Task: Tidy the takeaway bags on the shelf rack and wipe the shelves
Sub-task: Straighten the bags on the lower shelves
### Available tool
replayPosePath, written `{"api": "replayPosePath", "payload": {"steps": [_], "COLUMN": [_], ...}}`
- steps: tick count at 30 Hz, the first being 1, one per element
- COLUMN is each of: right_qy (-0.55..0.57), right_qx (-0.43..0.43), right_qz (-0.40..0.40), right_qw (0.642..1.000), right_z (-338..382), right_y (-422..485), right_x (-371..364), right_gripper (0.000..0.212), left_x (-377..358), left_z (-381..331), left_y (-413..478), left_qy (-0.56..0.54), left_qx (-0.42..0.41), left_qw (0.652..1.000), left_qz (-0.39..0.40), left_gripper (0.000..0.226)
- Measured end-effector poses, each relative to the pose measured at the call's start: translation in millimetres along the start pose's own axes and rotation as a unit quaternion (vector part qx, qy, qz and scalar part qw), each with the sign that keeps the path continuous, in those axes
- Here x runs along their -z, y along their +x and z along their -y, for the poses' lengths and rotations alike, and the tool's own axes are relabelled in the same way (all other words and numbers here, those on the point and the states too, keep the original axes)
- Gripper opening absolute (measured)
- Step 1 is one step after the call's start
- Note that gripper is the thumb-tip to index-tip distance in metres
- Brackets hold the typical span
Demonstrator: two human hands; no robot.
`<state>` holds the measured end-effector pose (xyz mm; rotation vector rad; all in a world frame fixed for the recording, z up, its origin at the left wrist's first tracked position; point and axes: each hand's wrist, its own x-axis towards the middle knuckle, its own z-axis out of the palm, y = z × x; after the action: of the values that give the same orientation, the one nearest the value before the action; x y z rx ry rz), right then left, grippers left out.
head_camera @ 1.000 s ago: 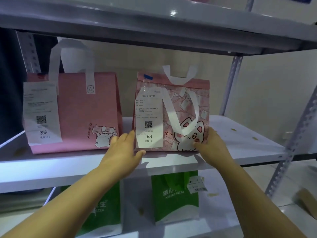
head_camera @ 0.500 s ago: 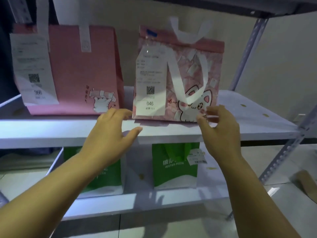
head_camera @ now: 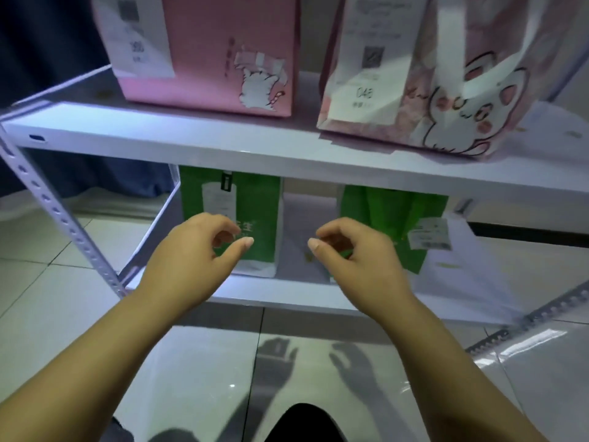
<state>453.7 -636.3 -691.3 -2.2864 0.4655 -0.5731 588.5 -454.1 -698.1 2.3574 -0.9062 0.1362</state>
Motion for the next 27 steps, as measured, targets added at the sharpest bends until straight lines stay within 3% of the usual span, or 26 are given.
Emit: {"api": "replayPosePath", "payload": {"steps": [4,10,16,19,23,27], "right_qy": [-0.029,-0.052,-0.131,-0.159,-0.164,-0.086], "right_qx": [-0.046,-0.114,-0.184,-0.231,-0.258,-0.247], "right_qz": [0.055,0.041,-0.003,0.004,0.018,0.009], "right_qw": [0.997,0.991,0.974,0.960,0.952,0.965], "right_z": [-10.7,-34.7,-66.5,-77.2,-83.7,-84.0], "right_y": [9.0,27.1,49.7,62.1,65.0,62.9], "right_x": [-50.1,-116.8,-172.6,-189.0,-203.8,-209.0], "right_gripper": [0.011,0.013,0.058,0.065,0.058,0.036], "left_x": [-21.9,-59.9,-90.6,-100.1,-114.3,-112.9], "left_z": [53.4,115.7,160.6,173.3,186.7,189.6], "left_y": [3.6,18.6,44.4,59.6,62.7,64.4], "left_qy": [-0.024,-0.031,-0.002,0.020,-0.039,-0.106], "left_qx": [0.090,0.147,0.213,0.253,0.236,0.219], "left_qw": [0.996,0.989,0.977,0.967,0.968,0.969], "left_qz": [0.004,0.004,-0.020,0.013,0.068,0.039], "left_gripper": [0.027,0.038,0.048,0.056,0.050,0.034]}}
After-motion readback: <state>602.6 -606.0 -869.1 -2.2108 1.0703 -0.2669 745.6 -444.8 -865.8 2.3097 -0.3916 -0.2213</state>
